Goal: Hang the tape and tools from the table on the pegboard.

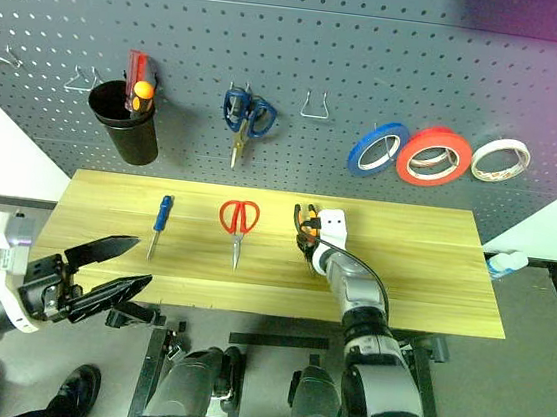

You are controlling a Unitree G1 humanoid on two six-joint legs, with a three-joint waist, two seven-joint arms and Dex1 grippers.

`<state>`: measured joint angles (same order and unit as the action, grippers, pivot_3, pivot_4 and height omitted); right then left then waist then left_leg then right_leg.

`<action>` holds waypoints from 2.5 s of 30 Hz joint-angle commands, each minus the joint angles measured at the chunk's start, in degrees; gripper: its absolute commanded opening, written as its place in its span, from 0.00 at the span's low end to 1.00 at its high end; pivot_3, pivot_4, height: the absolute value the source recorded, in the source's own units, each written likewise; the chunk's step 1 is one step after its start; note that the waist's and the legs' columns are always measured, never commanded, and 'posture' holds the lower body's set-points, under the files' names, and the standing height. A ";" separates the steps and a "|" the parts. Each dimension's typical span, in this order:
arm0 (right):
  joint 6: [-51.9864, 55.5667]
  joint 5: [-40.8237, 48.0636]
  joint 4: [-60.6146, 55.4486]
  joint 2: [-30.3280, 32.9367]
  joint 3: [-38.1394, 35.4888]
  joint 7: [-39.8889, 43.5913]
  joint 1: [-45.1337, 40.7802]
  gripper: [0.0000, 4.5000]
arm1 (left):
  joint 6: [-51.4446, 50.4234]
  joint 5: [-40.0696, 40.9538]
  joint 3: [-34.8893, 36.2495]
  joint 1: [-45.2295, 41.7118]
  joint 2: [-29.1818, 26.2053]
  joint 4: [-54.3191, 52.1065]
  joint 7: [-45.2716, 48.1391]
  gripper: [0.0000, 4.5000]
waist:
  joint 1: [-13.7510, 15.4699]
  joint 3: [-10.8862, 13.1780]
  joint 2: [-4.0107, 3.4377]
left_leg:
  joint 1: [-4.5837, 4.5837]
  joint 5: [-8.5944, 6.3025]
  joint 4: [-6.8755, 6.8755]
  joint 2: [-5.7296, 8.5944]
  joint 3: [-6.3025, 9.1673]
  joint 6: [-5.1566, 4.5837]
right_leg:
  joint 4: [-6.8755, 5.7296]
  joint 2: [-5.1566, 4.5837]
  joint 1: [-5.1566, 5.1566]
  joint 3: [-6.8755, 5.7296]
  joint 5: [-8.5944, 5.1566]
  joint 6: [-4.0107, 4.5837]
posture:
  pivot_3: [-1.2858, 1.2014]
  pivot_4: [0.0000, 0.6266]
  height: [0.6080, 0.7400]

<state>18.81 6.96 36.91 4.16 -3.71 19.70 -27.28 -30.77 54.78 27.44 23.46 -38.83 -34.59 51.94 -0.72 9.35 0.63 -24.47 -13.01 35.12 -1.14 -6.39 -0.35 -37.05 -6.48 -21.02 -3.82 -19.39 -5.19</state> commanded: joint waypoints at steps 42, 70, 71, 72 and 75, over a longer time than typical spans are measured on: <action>-10.27 20.79 -30.63 0.29 -3.40 15.39 -2.29 0.47 | 8.88 -6.06 4.32 1.34 1.22 7.23 7.70 1.00 | -0.30 -4.70 0.44 | 0.20 0.23 0.50 -0.65 -0.02 0.37 | -0.55 0.84 0.05 0.15 0.15 0.28 | 0.56 0.00 1.00; -39.89 8.31 0.54 -4.94 -4.58 2.43 -26.22 0.47 | 10.42 -5.33 6.65 11.50 5.97 -0.59 2.48 1.00 | 0.17 -4.81 0.42 | 0.22 0.22 0.94 -0.69 -0.02 0.36 | -1.07 0.86 0.03 0.24 0.13 0.31 | 0.60 0.00 1.00; -41.88 6.39 2.13 -4.63 -4.33 0.44 -26.76 0.47 | 10.23 -5.09 6.67 11.47 5.85 -0.79 2.27 1.00 | 0.16 -4.82 0.42 | 0.22 0.22 0.94 -0.69 -0.02 0.36 | -1.07 0.87 0.02 0.24 0.13 0.31 | 0.60 0.00 1.00; -43.40 5.12 3.56 -4.44 -4.18 -0.81 -27.19 0.47 | 10.13 -5.03 6.71 11.47 5.69 -0.91 2.20 1.00 | 0.18 -4.82 0.42 | 0.22 0.22 0.94 -0.69 -0.02 0.36 | -1.08 0.87 0.02 0.24 0.13 0.31 | 0.60 0.00 1.00; -46.40 3.70 7.35 -4.52 -4.55 -3.01 -28.20 0.47 | 10.27 -4.84 7.21 11.68 5.53 -0.38 2.68 1.00 | 0.22 -4.83 0.42 | 0.22 0.23 0.94 -0.69 -0.02 0.37 | -1.08 0.88 0.02 0.24 0.13 0.31 | 0.60 0.00 1.00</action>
<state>-24.65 11.36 44.20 -0.51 -8.13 17.77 -52.71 -20.93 48.99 32.85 34.86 -32.73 -33.88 54.51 -0.50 4.51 1.05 -24.25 -12.79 36.06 -1.83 -6.41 0.01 -38.13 -5.61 -21.00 -3.58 -19.26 -4.88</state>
